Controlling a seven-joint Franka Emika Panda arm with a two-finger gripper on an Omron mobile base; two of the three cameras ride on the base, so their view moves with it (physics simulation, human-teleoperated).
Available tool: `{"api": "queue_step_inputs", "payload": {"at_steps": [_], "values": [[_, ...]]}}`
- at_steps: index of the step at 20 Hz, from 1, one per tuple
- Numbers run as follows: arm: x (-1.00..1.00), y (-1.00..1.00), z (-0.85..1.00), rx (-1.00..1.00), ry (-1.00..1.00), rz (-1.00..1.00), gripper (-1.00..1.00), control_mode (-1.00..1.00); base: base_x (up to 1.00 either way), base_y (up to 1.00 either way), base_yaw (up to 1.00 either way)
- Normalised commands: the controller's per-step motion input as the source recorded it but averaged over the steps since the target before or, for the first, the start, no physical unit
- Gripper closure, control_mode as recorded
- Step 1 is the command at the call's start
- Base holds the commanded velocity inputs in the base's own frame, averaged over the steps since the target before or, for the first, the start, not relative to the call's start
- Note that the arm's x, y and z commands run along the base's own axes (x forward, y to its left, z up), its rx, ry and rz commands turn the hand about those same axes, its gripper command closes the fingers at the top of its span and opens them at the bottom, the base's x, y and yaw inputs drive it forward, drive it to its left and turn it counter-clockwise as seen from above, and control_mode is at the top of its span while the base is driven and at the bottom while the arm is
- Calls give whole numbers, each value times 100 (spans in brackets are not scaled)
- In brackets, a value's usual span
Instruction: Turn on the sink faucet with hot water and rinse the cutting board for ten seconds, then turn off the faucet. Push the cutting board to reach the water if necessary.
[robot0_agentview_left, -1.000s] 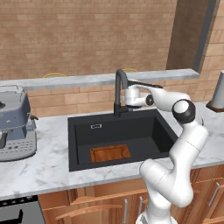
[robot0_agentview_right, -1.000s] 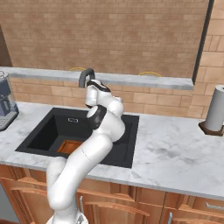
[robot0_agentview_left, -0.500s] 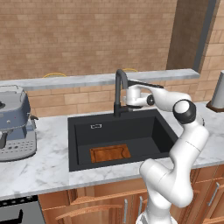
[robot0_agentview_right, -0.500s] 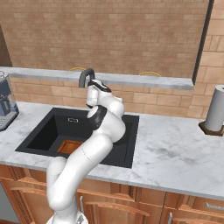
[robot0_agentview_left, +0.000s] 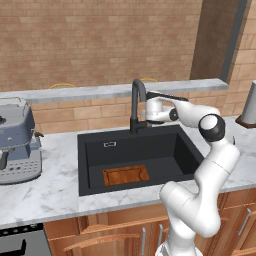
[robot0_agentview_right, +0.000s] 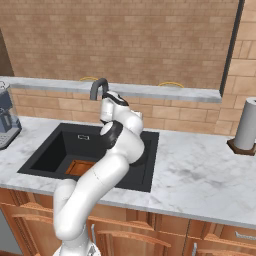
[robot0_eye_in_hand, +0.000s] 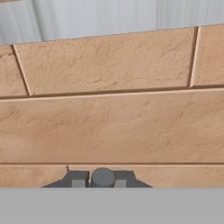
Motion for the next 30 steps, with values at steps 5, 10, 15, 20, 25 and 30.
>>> {"api": "queue_step_inputs", "payload": {"at_steps": [5, 10, 15, 20, 25, 30], "values": [[0, -22, 0, 0, 0, 0, 100, -100, 0, 0, 0], [-9, -10, 0, 0, 0, 0, 100, -100, 0, 0, 0], [-14, -1, -1, 0, 0, 0, 100, -100, 0, 0, 0], [-21, 0, -3, 0, 0, 0, 100, -100, 0, 0, 0], [-16, 0, -1, 0, 0, 1, 100, -100, 0, 0, 0], [-9, -9, 0, 0, 0, 1, 100, -100, 0, 0, 0]]}}
